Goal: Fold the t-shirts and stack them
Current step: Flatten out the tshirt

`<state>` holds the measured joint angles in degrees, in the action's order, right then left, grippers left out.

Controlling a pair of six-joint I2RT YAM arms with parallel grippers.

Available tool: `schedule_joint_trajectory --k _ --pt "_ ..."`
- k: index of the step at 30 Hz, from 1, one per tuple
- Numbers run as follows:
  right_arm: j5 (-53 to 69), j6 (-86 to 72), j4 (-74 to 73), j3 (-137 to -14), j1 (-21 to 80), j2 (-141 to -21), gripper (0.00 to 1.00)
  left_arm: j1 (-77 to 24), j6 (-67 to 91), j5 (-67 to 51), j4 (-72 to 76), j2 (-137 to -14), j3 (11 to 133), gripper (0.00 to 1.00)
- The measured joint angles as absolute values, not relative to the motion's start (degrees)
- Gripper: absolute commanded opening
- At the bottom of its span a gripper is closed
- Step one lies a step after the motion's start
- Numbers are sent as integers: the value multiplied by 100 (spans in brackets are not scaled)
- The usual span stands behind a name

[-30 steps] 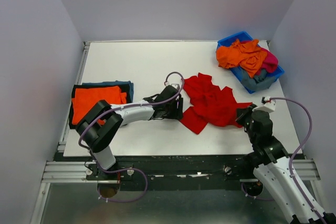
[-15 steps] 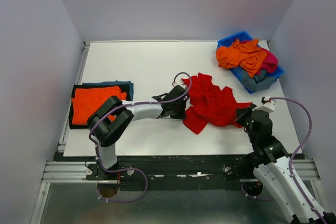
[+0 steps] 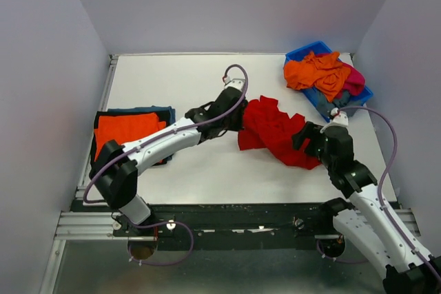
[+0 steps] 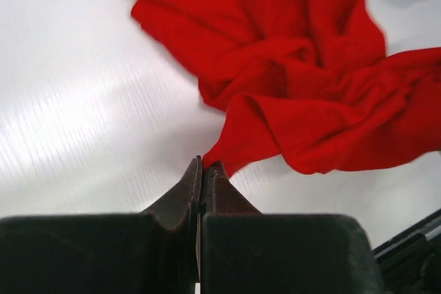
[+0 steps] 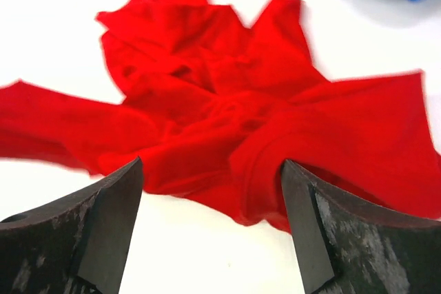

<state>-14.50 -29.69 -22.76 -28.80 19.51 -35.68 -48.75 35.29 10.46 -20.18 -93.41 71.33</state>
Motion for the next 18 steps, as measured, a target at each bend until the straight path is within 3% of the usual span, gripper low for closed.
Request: schedule_joint_trajectory --k 6,10,16,18 --pt "93 -2178 -1841 -3183 1951 -3632 75 -4958 2902 965 -2073 -8812 7662 0" --pt "1013 -1896 -1288 -3179 1951 -3400 73 -5103 2473 797 -2108 -8814 7876 0" --pt "1588 -1680 -972 -3273 1951 -3605 71 -5389 2034 639 -2154 -8910 8077 0" --pt "1625 -1673 -1011 -3273 1951 -3647 65 -5463 1955 622 -2152 -8986 8147 0"
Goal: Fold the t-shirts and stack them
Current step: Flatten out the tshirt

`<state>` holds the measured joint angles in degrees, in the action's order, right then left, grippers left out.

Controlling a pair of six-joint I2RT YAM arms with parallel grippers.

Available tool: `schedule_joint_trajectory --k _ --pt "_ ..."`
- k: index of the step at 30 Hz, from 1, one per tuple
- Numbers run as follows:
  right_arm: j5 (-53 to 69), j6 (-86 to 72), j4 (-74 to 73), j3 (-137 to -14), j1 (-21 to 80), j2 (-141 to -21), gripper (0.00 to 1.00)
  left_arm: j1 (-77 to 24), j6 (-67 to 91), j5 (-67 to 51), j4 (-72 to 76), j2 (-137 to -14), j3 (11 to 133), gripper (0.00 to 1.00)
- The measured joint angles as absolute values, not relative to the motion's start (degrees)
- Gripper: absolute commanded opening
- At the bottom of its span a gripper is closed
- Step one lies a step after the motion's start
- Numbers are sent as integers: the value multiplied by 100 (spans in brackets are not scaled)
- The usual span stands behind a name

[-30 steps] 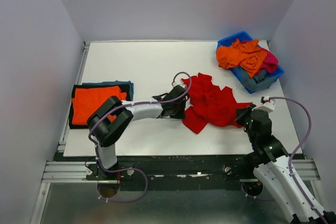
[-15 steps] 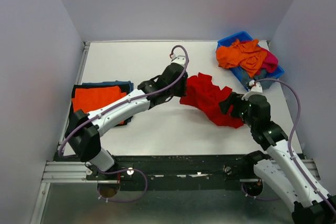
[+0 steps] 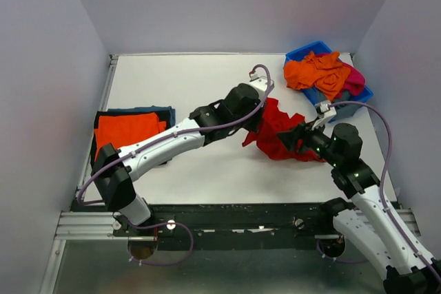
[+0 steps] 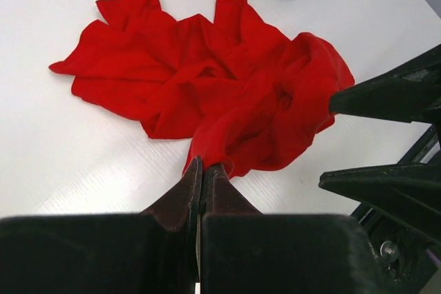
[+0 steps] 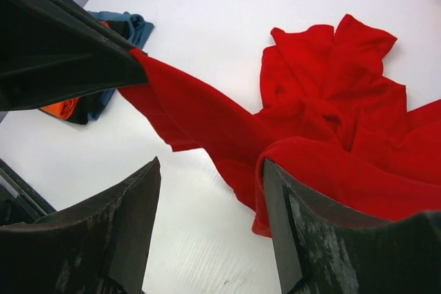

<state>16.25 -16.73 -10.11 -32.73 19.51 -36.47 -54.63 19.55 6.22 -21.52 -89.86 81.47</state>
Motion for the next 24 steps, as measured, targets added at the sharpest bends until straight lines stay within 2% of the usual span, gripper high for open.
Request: schedule_joint_trajectory --k 5,9,12,15,18,24 --pt "958 -1857 -1411 -3273 1951 -3164 50 -5537 1850 646 -2213 -9209 8440 0" --pt "-200 -2161 -1959 -3273 1951 -2571 48 -5537 1841 1004 -2373 -9290 8772 0" --pt "-687 -2296 -2154 -3275 1949 -2473 60 -5529 1844 1474 -2598 -9341 9168 0" --pt "-537 -2196 -2276 -3371 1951 -2679 75 -5507 1750 1638 -2797 -9441 9708 0" --pt "-325 -2102 -2346 -3675 1951 -2998 85 -5500 1568 1579 -2928 -9566 10335 0" --pt "-812 -2141 -2665 -4077 1951 -2790 88 -5498 1413 1326 -2904 -9631 10702 0"
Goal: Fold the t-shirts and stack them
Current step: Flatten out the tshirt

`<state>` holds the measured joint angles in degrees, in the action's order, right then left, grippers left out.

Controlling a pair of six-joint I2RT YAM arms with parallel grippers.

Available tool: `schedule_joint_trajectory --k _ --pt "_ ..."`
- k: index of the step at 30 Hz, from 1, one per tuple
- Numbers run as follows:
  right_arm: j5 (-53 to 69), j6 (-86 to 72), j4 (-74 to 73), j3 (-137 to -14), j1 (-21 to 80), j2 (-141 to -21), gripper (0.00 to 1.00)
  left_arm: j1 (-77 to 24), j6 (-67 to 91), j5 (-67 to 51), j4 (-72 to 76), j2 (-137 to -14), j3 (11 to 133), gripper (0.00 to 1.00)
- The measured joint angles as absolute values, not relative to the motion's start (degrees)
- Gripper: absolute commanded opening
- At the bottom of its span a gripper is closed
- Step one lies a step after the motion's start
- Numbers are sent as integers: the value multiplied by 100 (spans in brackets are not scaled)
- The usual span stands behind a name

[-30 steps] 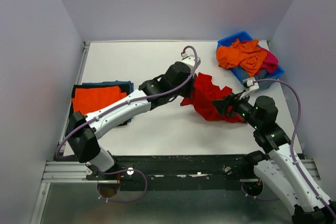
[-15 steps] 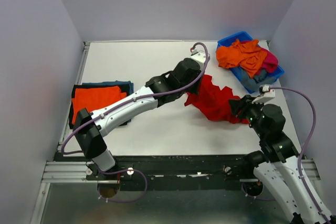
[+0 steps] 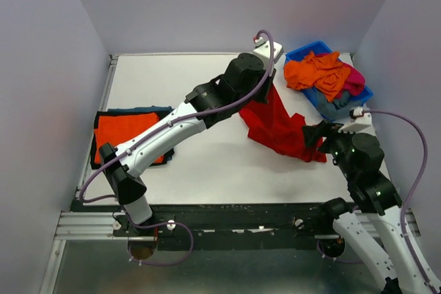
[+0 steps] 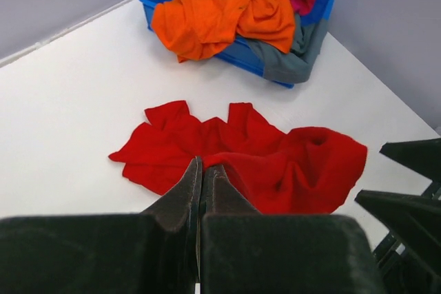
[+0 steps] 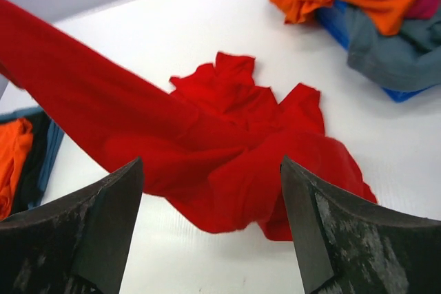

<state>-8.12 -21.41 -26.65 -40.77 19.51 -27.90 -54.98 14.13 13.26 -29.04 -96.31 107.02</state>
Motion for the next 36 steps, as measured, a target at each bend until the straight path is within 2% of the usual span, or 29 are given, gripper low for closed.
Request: schedule_joint_trajectory --k 4,7,9,14,21,26,32,36 --pt "-1588 -2351 -2965 -4086 1951 -2178 90 -5527 1347 1000 -2836 -9745 10645 0" --pt "-2475 -2735 -3334 -4091 1951 -1874 84 -5581 1332 947 -2825 -9926 10645 0" --pt "-2626 -2757 -3463 -4077 1942 -1754 83 -5603 1328 893 -2827 -10064 10643 0" --pt "-1184 -2263 -2770 -3671 1942 -1695 78 -5629 1282 613 -2832 -10296 10641 0" --pt "816 -1852 -1450 -3205 1944 -2696 74 -5671 1155 495 -2877 -10326 10687 0" --pt "1214 -1651 -674 -3116 1944 -3138 73 -5675 1081 478 -2893 -10331 10733 0" --pt "1431 -1435 45 -3085 1944 -3330 64 -5680 1044 381 -2947 -10331 10733 0" --pt "1422 -1319 292 -3092 1944 -3546 61 -5699 1024 364 -2974 -10331 10733 0"
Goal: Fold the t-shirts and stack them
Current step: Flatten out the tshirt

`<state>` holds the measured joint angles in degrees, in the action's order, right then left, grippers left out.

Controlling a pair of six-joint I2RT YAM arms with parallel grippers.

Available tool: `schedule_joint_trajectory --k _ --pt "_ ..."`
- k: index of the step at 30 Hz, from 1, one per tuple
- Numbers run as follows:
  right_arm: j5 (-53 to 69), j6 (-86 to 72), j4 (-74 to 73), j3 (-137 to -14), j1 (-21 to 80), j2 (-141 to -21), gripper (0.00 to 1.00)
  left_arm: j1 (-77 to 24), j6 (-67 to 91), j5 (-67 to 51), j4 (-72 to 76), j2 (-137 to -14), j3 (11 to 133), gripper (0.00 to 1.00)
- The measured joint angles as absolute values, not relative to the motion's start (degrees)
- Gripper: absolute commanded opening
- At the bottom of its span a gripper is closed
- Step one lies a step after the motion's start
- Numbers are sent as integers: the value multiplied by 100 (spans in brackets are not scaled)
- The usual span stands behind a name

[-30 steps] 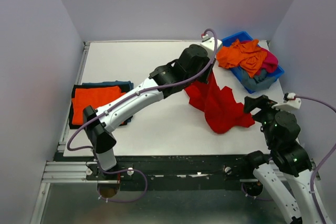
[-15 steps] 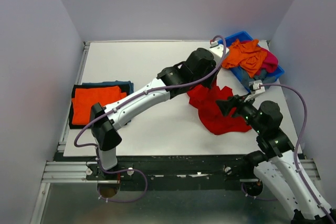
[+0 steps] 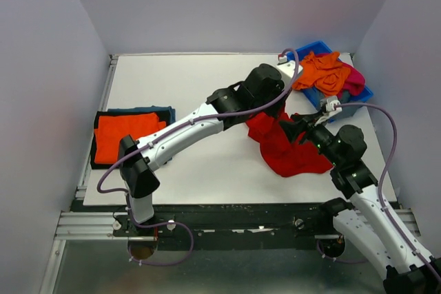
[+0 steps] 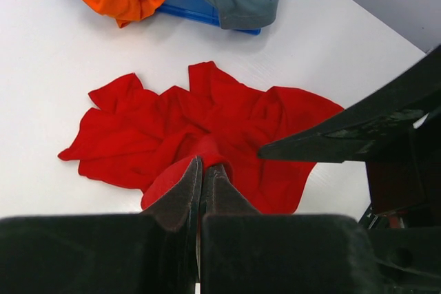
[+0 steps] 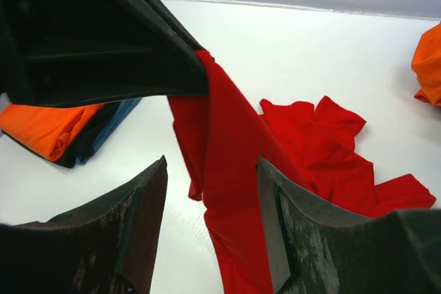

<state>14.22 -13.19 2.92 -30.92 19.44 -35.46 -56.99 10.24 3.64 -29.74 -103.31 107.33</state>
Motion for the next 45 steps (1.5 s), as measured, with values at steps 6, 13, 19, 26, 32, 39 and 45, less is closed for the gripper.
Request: schedule_joint_trajectory --k 6,13,19,26,32,39,45 --pt "1420 -1243 478 -3170 1944 -3977 57 -5754 985 290 -3013 -10331 10733 0" --pt "1317 -1212 683 -3284 1944 -4163 40 -5817 910 252 -3148 -10331 10733 0" --pt "1225 -1192 681 -3389 1951 -4219 6 -5859 823 276 -3247 -10320 10733 26" --pt "974 -1278 593 -3398 1951 -3955 1 -5870 816 491 -3201 -10215 10626 74" --pt "-537 -1723 -318 -3756 1955 -3575 1 -5872 923 854 -2814 -9539 9909 86" --pt "-2814 -2357 -1938 -4910 1955 -2958 1 -5826 1039 1304 -2456 -9262 9483 84" --pt "-3983 -2508 -2884 -6018 1955 -2781 1 -5535 1553 1444 -2484 -9773 9445 79"
